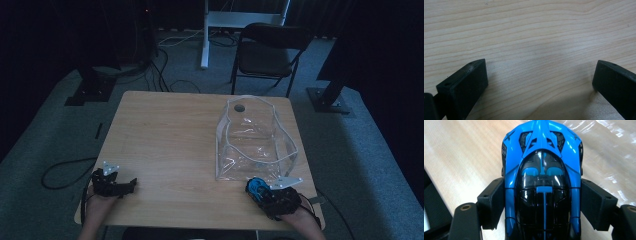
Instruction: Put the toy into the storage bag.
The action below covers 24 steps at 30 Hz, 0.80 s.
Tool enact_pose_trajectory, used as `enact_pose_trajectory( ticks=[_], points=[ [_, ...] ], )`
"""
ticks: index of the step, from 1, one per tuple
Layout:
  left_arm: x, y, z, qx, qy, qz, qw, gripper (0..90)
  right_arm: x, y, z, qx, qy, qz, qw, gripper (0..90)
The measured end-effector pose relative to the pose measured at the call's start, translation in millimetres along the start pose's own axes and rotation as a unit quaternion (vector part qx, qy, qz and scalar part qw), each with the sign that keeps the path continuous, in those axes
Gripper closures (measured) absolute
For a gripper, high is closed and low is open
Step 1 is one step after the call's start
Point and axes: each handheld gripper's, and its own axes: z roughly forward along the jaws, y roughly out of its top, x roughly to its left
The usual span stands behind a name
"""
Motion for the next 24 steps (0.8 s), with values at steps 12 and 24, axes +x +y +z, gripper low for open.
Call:
enact_pose_trajectory(
  ticks=[12,24],
  points=[
    [0.0,0.0,0.0,0.0,0.0,0.0,1.0,0.5,2.6,8.9,-28.4,-0.057,0.012,-0.004,0.9983,26.5],
    [0.1,0.0,0.0,0.0,0.0,0.0,1.0,0.5,6.0,24.2,-61.9,-0.11,0.041,-0.016,0.9929,26.5]
  ],
)
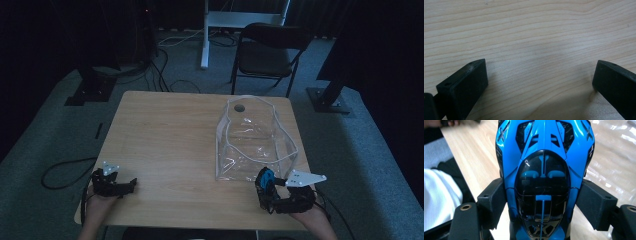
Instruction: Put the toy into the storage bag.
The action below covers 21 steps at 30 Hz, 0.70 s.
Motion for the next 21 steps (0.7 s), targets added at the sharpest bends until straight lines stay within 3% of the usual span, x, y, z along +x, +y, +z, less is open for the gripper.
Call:
enact_pose_trajectory(
  ticks=[5,9,13,18,21],
  points=[
    [0.0,0.0,0.0,0.0,0.0,0.0,1.0,0.5,1.1,8.3,-10.9,-0.019,0.004,-0.003,0.9998,26.5],
    [-0.1,0.0,0.1,-0.001,0.0,-0.001,1.0,0.5,4.2,16.4,-20.1,-0.032,-0.009,-0.012,0.9994,26.5],
    [-0.2,0.0,0.1,-0.001,0.0,-0.001,1.0,0.5,7.5,26.0,-33.8,-0.049,0.01,-0.023,0.9985,26.5],
    [0.0,-0.1,0.1,-0.001,0.0,0.0,1.0,0.5,9.8,40.8,-53.8,-0.077,0.004,-0.036,0.9964,26.5],
    [0.0,-0.1,0.1,-0.001,0.0,0.0,1.0,0.5,15.3,51.8,-64.9,-0.094,-0.015,-0.054,0.994,26.5]
  ],
)
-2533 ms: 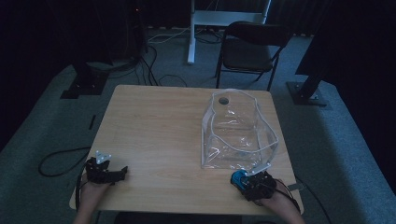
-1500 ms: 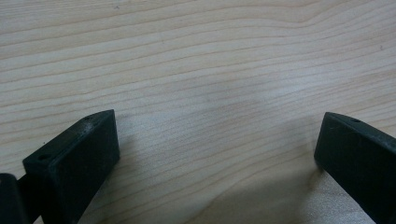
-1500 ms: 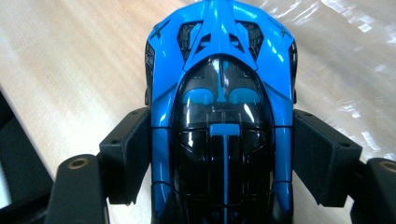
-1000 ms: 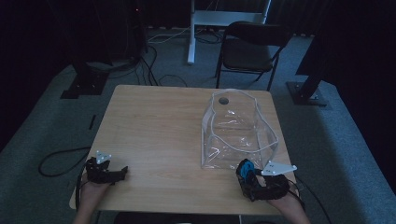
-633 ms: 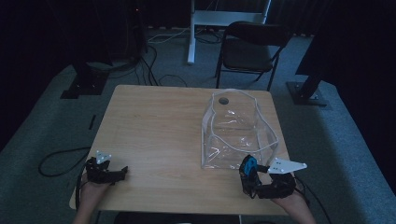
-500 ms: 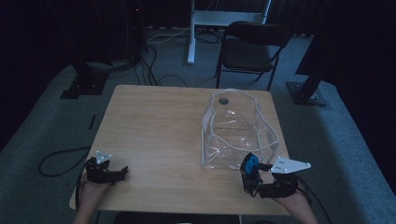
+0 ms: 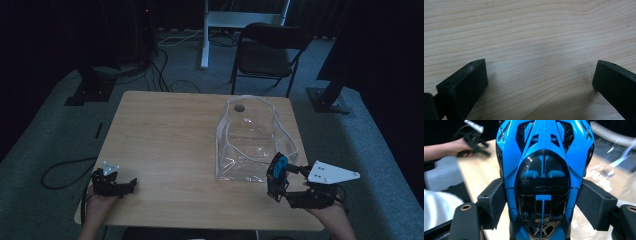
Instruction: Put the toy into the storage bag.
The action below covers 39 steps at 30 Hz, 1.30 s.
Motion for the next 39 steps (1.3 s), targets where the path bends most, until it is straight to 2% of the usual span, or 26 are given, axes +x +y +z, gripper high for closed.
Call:
enact_pose_trajectory(
  ticks=[1,3,7,11,13,16,18,21,23,25,26,27,30,31,35,36,39],
  points=[
    [0.0,0.0,0.0,0.0,0.0,0.0,1.0,0.5,2.3,5.1,-2.6,-0.003,-0.012,-0.008,0.9999,26.5],
    [-0.1,0.0,0.0,0.0,0.0,-0.001,1.0,0.5,4.1,13.3,-7.1,-0.014,-0.014,-0.018,0.9997,26.5],
    [0.0,0.0,0.0,0.0,0.0,0.0,1.0,0.5,1.3,26.3,-13.0,-0.031,-0.002,-0.022,0.9993,26.5],
    [0.1,0.0,0.0,0.0,0.0,0.0,1.0,0.5,-0.7,32.0,-15.3,-0.04,-0.002,-0.025,0.9989,26.5],
    [0.2,0.3,0.2,0.001,-0.001,0.001,1.0,0.5,-5.9,45.3,-20.0,-0.055,0.004,-0.037,0.9978,26.5],
    [0.2,0.3,0.2,0.0,-0.001,0.001,1.0,0.5,-14.9,55.5,-22.8,-0.068,0.006,-0.036,0.997,26.5],
    [0.2,0.3,0.2,0.0,-0.001,0.001,1.0,0.5,-21.7,61.3,-23.2,-0.069,-0.002,-0.035,0.997,26.5],
    [0.3,0.4,0.1,0.001,-0.001,0.001,1.0,0.5,-27.6,66.3,-22.8,-0.064,-0.006,-0.04,0.9971,26.5],
    [0.3,0.4,0.1,0.002,-0.001,0.001,1.0,0.5,-33.4,75.3,-20.6,-0.057,-0.022,-0.053,0.9967,26.5],
    [0.2,0.5,0.2,0.001,-0.001,0.0,1.0,0.5,-38.5,80.4,-18.4,-0.056,-0.022,-0.055,0.9967,26.5],
    [0.3,0.5,0.2,0.001,-0.001,0.0,1.0,0.5,-40.2,82.6,-17.0,-0.057,-0.03,-0.057,0.9963,26.5],
    [0.3,0.5,0.3,0.001,-0.001,0.0,1.0,0.5,-42.7,84.8,-15.7,-0.054,-0.026,-0.056,0.9966,26.5],
    [0.1,0.5,0.4,0.0,-0.001,-0.001,1.0,0.5,-46.1,88.4,-11.6,-0.051,-0.034,-0.059,0.9964,26.5],
    [0.1,0.5,0.4,0.0,-0.001,-0.001,1.0,0.5,-49.2,91.4,-5.9,-0.039,-0.034,-0.067,0.9964,26.5],
    [0.3,0.6,0.4,0.0,-0.001,0.0,1.0,0.5,-58.1,94.5,7.6,-0.018,-0.021,-0.066,0.9975,26.5],
    [0.3,0.6,0.4,0.0,-0.001,0.0,1.0,0.5,-59.1,94.2,10.4,-0.019,-0.028,-0.067,0.9972,26.5],
    [0.4,0.6,0.5,0.0,-0.001,0.001,1.0,0.5,-63.9,93.1,18.2,-0.01,-0.023,-0.063,0.9977,26.5]
  ],
)
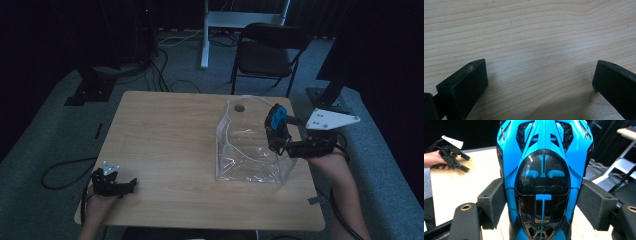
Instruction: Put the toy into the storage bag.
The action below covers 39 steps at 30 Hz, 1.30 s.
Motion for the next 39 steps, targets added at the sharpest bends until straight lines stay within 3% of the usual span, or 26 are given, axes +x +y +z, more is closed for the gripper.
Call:
enact_pose_trajectory(
  ticks=[3,10,18,28,35,39],
  points=[
    [0.1,0.1,0.0,0.0,0.0,0.0,1.0,0.5,-3.0,-2.5,6.6,0.005,0.007,0.002,1.0,26.5],
    [0.0,0.1,0.0,0.0,0.0,0.0,1.0,0.5,-16.8,-12.1,33.2,0.047,0.021,0.014,0.9986,26.5],
    [0.0,0.1,0.0,0.0,0.0,0.0,1.0,0.5,-22.1,-12.8,48.9,0.081,0.036,0.008,0.996,26.6],
    [0.1,0.1,0.0,0.0,0.0,0.0,1.0,0.5,-25.3,-14.0,76.9,0.154,0.046,-0.015,0.9868,26.6],
    [0.1,0.1,0.0,0.0,0.0,0.0,1.0,0.5,-25.4,-12.9,86.5,0.21,0.049,-0.042,0.9755,26.6],
    [0.1,0.1,0.0,0.0,0.0,0.0,1.0,0.5,-24.7,-13.0,90.0,0.222,0.05,-0.048,0.9725,26.6]
  ],
)
